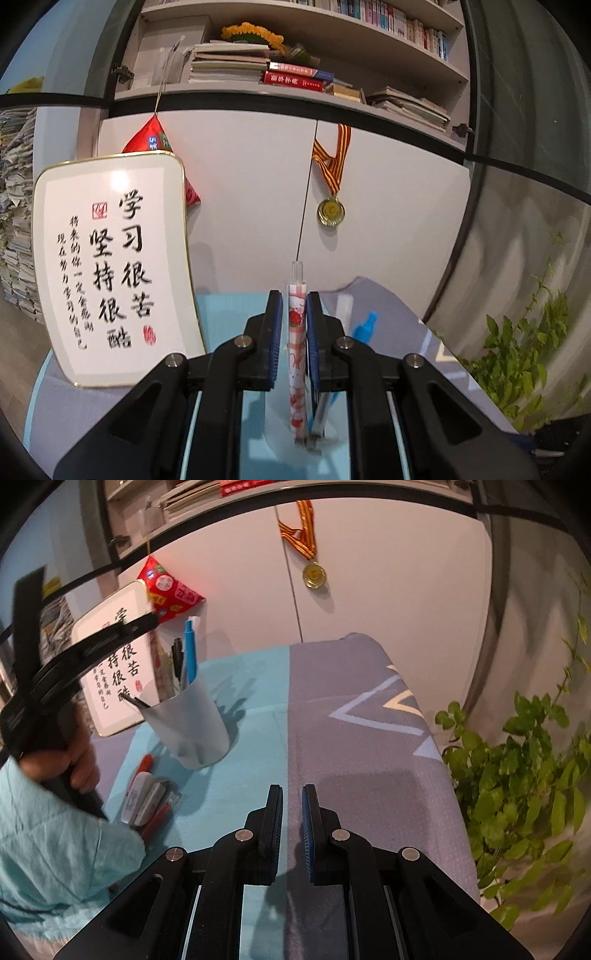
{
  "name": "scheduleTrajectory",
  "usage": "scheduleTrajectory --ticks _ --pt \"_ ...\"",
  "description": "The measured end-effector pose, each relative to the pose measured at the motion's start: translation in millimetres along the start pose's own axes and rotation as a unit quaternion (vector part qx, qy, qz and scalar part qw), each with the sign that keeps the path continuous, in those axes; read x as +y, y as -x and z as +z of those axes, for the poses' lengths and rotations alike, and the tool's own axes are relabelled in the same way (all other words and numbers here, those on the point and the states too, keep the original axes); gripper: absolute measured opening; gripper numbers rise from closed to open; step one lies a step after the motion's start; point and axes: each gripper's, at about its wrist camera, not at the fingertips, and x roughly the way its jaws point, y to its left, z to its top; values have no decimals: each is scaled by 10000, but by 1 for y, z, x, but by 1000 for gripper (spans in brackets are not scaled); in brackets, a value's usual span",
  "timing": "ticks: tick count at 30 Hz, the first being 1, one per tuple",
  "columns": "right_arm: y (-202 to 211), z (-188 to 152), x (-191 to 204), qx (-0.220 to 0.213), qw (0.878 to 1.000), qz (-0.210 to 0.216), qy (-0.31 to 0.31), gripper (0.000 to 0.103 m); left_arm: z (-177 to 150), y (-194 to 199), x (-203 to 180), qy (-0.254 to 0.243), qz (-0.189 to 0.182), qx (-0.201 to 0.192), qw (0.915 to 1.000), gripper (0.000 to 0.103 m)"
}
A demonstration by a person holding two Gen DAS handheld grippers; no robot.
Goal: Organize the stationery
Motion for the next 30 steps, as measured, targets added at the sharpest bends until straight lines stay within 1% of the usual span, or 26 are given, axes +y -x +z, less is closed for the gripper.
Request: scheduleTrajectory --ticks 4,5,6,7,8,10,13,18,22,24,26,28,30 --pt "3 -3 1 36 9999 82 -84 9 -3 14 -2 -37 -107 307 9995 12" --pt "3 -4 1 54 9999 102 -89 9 -4 17 -3 -78 -81 424 9990 20" --pt "4 -6 3 94 9998 124 -84 9 -5 19 -5 -137 0 590 9982 34" --pt "3 -6 4 124 9998 132 -80 9 -6 22 -6 -166 44 775 9968 41" --pt "4 -8 6 148 9997 148 -79 9 -8 27 -6 -145 -1 867 9961 47" --pt "5 -10 8 169 9996 191 -76 9 -10 41 -6 -169 -109 889 9958 47" --pt "9 -13 13 194 9995 220 -64 9 -13 63 -10 -361 0 840 9958 48" --pt "16 -17 23 235 9994 257 -13 9 -20 92 -9 -432 -54 881 9952 50" --pt "21 -21 32 302 9992 234 70 9 -35 111 -4 -600 12 960 9936 50" --pt "24 -23 37 316 9991 233 130 9 -48 116 2 -632 -3 1131 9916 50" --pt "25 -25 42 335 9990 233 174 9 -66 116 10 -667 -45 1430 9875 50" --pt "24 -28 47 400 9987 245 204 9 -86 112 16 -707 -89 1772 9816 48" --pt "21 -31 54 505 9981 283 233 9 -104 108 21 -688 -135 2066 9759 32"
